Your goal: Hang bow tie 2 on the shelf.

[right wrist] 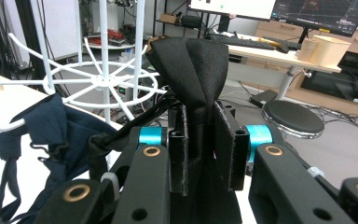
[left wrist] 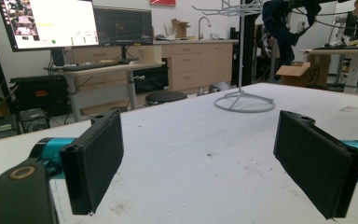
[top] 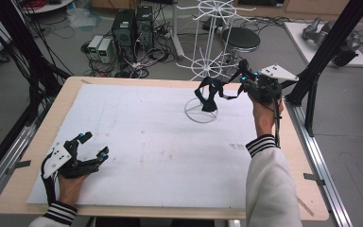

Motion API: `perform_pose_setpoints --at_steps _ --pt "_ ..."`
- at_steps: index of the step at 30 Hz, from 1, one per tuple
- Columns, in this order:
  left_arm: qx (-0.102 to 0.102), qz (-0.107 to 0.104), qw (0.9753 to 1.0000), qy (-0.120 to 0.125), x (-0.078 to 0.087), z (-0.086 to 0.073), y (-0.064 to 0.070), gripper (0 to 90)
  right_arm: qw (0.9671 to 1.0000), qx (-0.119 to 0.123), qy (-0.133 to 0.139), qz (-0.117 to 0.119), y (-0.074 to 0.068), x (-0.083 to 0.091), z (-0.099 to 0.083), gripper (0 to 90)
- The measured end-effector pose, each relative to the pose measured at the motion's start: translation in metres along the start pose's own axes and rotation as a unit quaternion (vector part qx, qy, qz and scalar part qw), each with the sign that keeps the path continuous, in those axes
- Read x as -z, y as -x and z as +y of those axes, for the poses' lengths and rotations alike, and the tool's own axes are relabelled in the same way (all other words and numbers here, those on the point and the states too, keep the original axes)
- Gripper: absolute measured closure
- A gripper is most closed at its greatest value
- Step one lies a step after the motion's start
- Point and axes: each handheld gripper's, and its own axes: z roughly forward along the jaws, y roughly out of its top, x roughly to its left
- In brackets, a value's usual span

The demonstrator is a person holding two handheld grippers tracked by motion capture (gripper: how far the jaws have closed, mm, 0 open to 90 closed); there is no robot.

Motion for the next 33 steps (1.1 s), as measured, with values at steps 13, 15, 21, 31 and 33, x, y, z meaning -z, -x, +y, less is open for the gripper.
perform_pose_setpoints --at_steps 13,15,21,31,33 --pt "-0.002 0.002 1.0 0.004 0.001 0.0 0.001 16.2 0.9999 0.008 -0.005 0.006 0.001 -0.018 0.008 76.5" --pt "-0.003 0.002 1.0 0.005 0.001 0.0 0.001 16.2 0.9999 0.009 -0.004 0.006 0.0 -0.02 0.008 76.5" --pt "-0.003 0.002 1.0 0.004 0.001 0.0 0.001 16.2 0.9999 0.004 -0.004 0.008 0.001 -0.023 0.008 76.4" --pt "-0.001 0.002 1.0 0.008 0.001 0.0 0.0 16.3 0.9998 -0.008 -0.002 0.019 0.001 -0.033 0.015 76.2" --pt "-0.002 0.002 1.0 0.009 0.001 0.0 0.001 16.2 0.9998 -0.005 -0.003 0.018 0.0 -0.035 0.015 76.1"
